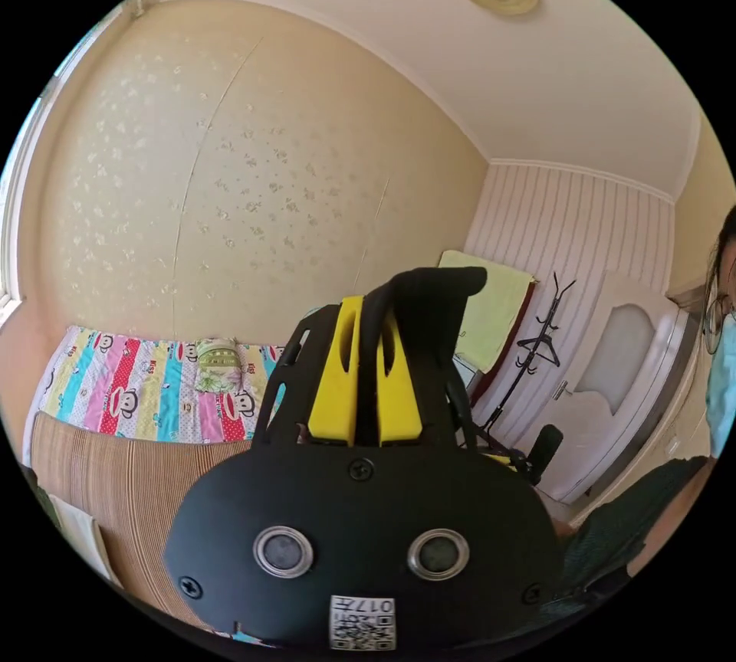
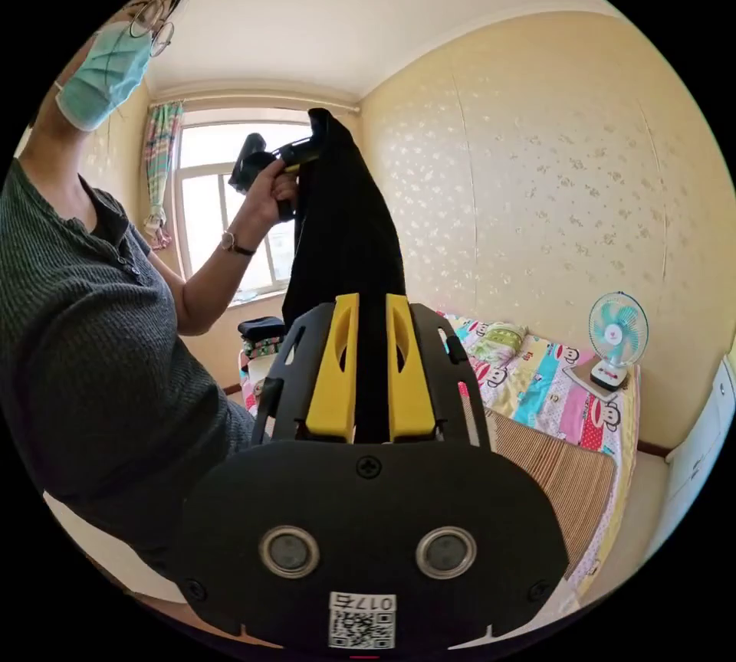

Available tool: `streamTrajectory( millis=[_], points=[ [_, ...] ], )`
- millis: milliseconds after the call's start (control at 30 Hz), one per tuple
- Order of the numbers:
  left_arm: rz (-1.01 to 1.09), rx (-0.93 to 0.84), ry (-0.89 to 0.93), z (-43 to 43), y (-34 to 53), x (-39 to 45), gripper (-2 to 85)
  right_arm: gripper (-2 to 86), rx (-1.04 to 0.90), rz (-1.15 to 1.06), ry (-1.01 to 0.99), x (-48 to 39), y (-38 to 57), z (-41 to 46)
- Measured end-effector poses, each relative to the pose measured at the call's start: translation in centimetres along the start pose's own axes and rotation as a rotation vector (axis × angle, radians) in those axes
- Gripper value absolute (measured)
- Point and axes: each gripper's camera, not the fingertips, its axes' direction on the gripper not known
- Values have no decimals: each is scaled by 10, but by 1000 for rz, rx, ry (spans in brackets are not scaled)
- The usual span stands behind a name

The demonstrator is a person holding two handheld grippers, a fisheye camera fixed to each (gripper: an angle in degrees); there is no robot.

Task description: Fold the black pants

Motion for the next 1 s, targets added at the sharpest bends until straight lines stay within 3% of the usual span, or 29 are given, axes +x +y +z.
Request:
streamTrajectory(
  millis=[67, 200, 367, 533, 700, 800, 867, 900, 1000],
  points=[
    [64, 36, -2, -19, -16, 16, -2, 143, -24, 129, -19, -23, 27, 15],
    [108, 90, 34, -61, -48, 44, 0, 175, 6, 75, 20, -67, 38, 24],
    [79, 154, 70, -114, -70, 54, -1, 187, -83, -300, 448, -106, 26, 60],
    [14, 205, 80, -167, -85, 47, 0, 173, -46, -636, 593, -138, 7, 90],
    [-22, 222, 40, -210, -98, 33, 1, 59, 104, -832, 669, -178, 7, 114],
    [-21, 227, -31, -242, -108, 20, 2, 37, 214, -616, 488, -161, -36, 78],
    [-9, 228, -62, -265, -113, 8, 4, 34, 371, -333, 348, -117, -70, 24],
    [2, 223, -49, -279, -115, -2, 5, 34, 409, -258, 302, -102, -76, 10],
    [12, 189, 162, -309, -116, -42, 9, 32, 480, -11, -111, -19, -109, -42]
  ],
)
